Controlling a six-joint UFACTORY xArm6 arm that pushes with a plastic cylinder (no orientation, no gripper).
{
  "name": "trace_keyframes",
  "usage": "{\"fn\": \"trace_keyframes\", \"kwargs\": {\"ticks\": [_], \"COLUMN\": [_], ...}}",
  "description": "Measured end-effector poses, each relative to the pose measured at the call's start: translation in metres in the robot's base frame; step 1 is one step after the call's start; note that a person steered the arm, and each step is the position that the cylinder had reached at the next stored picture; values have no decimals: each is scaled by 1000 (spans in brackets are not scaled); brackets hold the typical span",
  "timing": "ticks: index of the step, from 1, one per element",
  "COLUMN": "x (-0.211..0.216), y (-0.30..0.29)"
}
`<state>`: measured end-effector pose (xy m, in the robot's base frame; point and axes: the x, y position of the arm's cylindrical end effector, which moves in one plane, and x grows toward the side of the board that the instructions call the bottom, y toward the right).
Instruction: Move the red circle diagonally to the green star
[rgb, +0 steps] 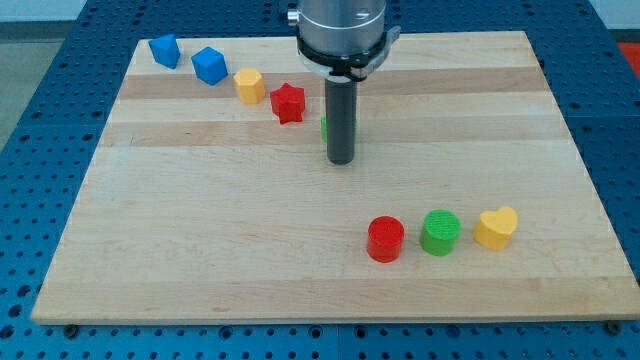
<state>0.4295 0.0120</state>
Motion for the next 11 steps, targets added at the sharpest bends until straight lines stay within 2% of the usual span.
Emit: {"fn": "trace_keyframes", "kwargs": {"ticks": [1,2,4,5,9,11], "x": [4,41,120,148,149,135], "y": [12,0,-76,-67,41,59]}}
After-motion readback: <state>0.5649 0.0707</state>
